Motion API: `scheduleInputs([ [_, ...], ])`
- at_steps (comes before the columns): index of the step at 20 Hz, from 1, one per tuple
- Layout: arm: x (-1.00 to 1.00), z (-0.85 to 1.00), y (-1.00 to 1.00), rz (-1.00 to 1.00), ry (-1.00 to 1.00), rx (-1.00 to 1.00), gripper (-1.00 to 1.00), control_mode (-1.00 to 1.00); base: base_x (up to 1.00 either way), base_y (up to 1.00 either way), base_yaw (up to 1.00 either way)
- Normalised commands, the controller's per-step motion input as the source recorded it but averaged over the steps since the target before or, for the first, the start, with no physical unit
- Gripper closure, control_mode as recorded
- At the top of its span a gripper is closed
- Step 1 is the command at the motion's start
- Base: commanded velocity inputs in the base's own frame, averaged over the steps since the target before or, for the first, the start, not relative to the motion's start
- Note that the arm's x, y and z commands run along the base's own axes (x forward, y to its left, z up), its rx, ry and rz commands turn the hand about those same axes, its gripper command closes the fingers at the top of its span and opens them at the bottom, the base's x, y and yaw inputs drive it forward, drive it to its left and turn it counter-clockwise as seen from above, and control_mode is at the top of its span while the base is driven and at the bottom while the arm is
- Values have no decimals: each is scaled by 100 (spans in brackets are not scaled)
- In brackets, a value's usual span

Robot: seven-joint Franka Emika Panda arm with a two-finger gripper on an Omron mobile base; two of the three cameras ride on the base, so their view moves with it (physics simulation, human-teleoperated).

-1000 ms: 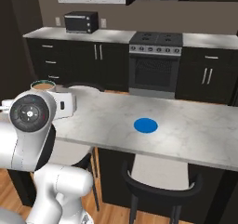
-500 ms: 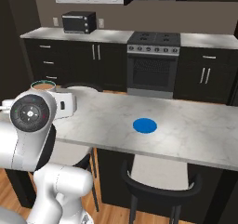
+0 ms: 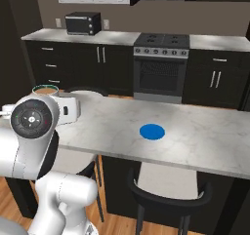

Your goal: Pick the cup of tea, navigate to the dining table, and place it on the saucer.

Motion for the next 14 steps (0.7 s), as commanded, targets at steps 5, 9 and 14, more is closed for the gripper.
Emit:
scheduleInputs([
  [5, 0, 0, 0, 0, 0, 0, 100, 100, 0, 0, 0],
  [9, 0, 0, 0, 0, 0, 0, 100, -100, 0, 0, 0],
  [14, 0, 0, 0, 0, 0, 0, 100, -100, 0, 0, 0],
])
